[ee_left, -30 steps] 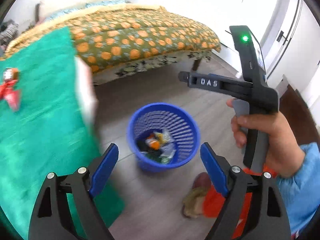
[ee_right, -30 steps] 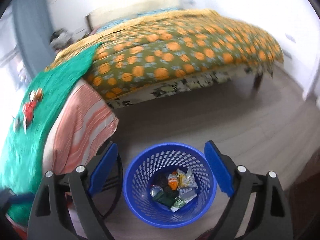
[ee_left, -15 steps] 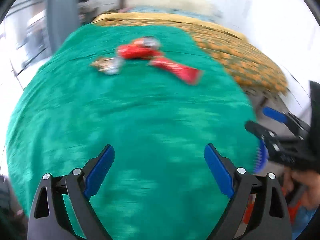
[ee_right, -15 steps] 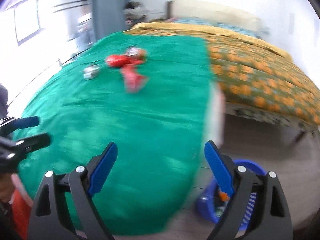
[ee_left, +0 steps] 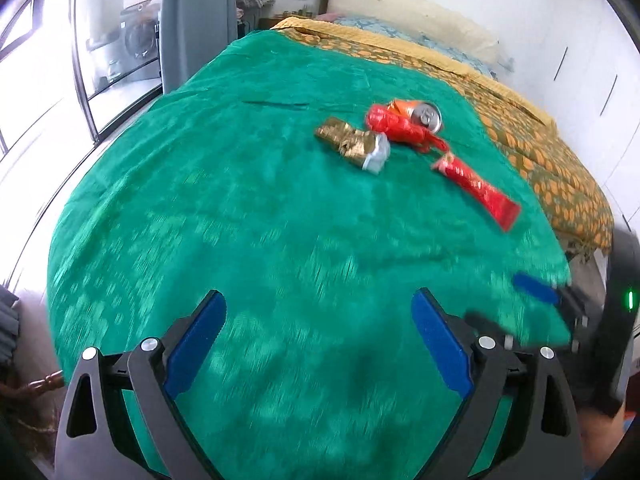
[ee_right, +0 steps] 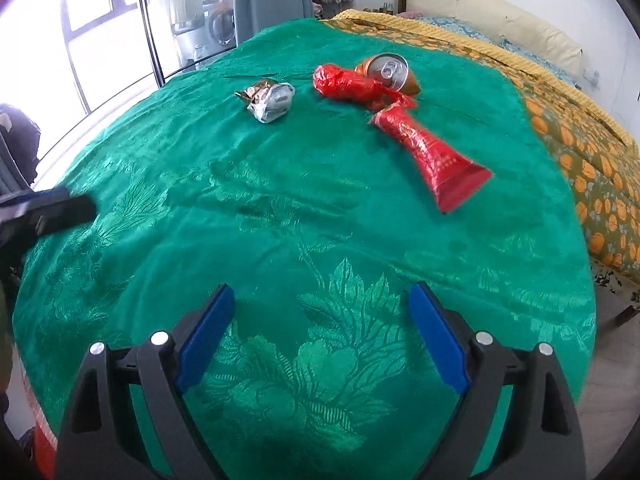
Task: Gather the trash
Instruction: 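Grasp the gold foil wrapper with the left tool while the right tool grasps the red tube wrapper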
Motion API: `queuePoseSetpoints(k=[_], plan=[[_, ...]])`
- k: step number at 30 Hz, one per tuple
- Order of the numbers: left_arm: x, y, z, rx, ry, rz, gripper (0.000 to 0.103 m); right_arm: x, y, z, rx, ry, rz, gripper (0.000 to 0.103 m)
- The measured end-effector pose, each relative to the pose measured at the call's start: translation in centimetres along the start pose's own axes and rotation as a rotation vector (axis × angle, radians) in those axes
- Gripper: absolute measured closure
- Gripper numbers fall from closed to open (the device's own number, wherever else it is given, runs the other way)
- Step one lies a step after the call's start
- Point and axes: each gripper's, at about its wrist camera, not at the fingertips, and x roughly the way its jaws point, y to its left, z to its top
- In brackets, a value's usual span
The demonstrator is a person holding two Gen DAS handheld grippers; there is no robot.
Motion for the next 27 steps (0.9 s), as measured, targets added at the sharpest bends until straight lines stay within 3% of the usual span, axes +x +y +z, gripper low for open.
queuePoseSetpoints(k=[6,11,14,18,19,23,27], plan=[[4.6,-2.4,7.6,-0.041,-0.028,0.01,0.01,-0.2,0.4,-0.3,-0.027,-0.017,-0.046,0.016],[10.3,-3.7,13.8,-0.123,-0.029,0.098,0.01,-0.1,-0.4,-0.3,0.003,-0.001,-0.009,0.016],[13.8,-3.9,14.8,-0.157,0.029,0.161,0.01,-0.1,-0.5,-0.2,0.01,-0.001,-0.003,0.016],[15.4,-4.2,14.4,-0.15,0.058,0.188,0.01,0.0,-0.5,-0.2,0.011,-0.003,-0.005,0.016],[15.4,-4.2,14.1,-0.141,0.056,0.183,0.012,0.0,-0.5,-0.2,0.014,-0.004,-0.002,0.016],[15.4,-3.8,13.3,-0.111,0.062,0.143,0.05,0.1,-0.6,-0.2,0.015,-0.004,-0.005,0.017],[13.2,-2.9,11.9,-0.038,0.036,0.097,0.054,-0.1,-0.7,-0.3,0.029,-0.007,-0.015,0.017]])
